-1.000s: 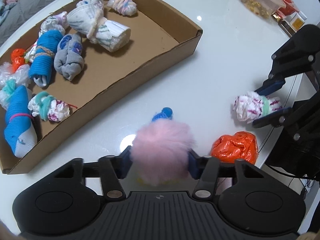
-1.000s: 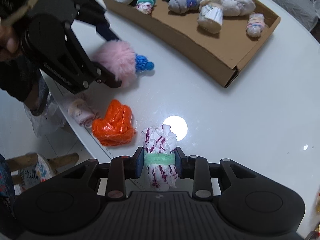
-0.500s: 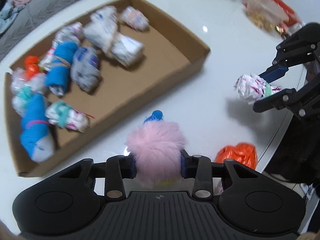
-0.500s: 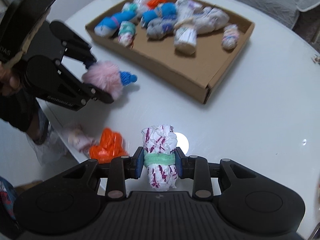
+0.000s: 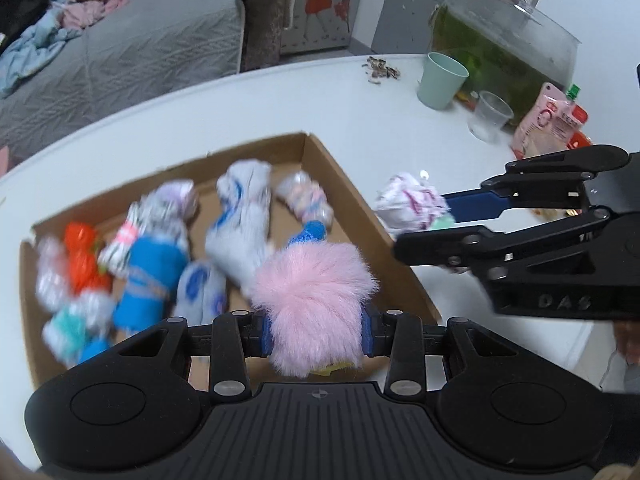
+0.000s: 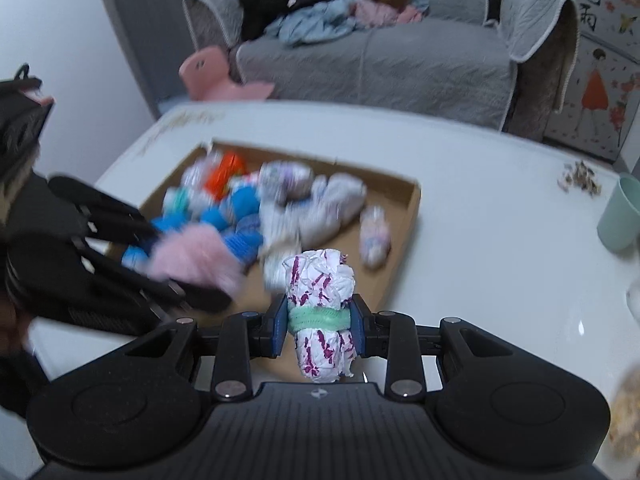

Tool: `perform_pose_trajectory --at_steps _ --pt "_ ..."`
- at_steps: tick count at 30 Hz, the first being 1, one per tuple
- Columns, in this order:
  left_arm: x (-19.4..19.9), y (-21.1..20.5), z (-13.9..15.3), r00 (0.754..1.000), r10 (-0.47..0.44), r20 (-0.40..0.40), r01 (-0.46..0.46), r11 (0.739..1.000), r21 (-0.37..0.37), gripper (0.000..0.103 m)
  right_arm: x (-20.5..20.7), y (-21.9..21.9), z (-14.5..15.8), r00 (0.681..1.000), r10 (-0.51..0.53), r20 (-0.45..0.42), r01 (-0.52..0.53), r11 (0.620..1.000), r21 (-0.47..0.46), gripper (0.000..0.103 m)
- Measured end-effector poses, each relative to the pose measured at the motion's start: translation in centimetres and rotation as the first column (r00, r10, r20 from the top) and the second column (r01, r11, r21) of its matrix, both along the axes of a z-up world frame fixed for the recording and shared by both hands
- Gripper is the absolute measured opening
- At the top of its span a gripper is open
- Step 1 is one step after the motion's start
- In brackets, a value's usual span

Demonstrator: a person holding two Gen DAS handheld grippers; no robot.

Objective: Organize objects
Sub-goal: 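Carry both held items into the box and lower them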

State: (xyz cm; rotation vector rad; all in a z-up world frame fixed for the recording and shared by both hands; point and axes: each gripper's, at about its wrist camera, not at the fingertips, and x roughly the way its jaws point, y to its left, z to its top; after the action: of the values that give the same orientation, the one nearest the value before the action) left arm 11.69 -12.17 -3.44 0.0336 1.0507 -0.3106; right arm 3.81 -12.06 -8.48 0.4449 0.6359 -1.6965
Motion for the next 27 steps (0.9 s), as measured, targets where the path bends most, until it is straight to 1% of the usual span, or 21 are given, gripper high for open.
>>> perform_pose_trajectory --at_steps 1,3,7,12,15,16,20,23,27 --pt "0.7 -0.2 -0.3 1.0 -0.004 0.001 0.004 1.0 0.005 0.045 -0.3 -0.5 -0.1 1.0 -0.014 -0.002 0.014 1.0 -0.015 0.029" --pt "1.9 -0.4 -0.9 1.0 -0.015 0.003 0.015 1.0 0.012 0.045 -0.6 -1.0 -0.4 0.998 -0.046 -0.038 0.045 0.999 -0.025 0.029" --pt "3.8 -1.0 -2.3 0.998 -0.065 0.006 0.065 0.995 0.071 0.045 -1.4 -1.3 -0.7 0.995 -0.07 -0.074 0.069 0.997 -0.019 0.029" --pt "5.7 -1.0 -3.3 0.992 -0.127 -0.026 0.129 0.986 0.105 0.046 -1.9 -1.5 -1.3 0.995 -0.036 -0.094 0.038 0.999 0.019 0.029" --pt "6.4 -1.6 -3.8 0.983 -0.181 -0.044 0.186 0.966 0.178 0.046 -1.6 -2.1 -1.7 0.995 -0.007 -0.099 0.011 0.999 0.046 0.029" --pt "6.6 -1.8 -4.0 0.979 -0.197 -0.059 0.205 0.96 0.191 0.046 -1.5 -2.4 -1.9 0.995 0.002 -0.102 0.004 0.998 0.057 0.029" --pt "7.4 -2.3 -4.3 0.969 -0.23 -0.094 0.246 0.943 0.224 0.046 -1.0 -2.8 -2.8 0.991 0.019 -0.134 -0.005 0.995 0.101 0.029" --pt "7.8 -3.0 -4.5 0.961 -0.255 -0.11 0.275 0.927 0.255 0.046 -1.0 -3.2 -3.3 0.991 0.029 -0.134 -0.014 0.993 0.118 0.029" --pt "8.2 -3.5 -4.7 0.954 -0.271 -0.131 0.298 0.915 0.273 0.046 -1.0 -4.1 -4.0 0.988 0.036 -0.151 -0.013 0.988 0.152 0.029"
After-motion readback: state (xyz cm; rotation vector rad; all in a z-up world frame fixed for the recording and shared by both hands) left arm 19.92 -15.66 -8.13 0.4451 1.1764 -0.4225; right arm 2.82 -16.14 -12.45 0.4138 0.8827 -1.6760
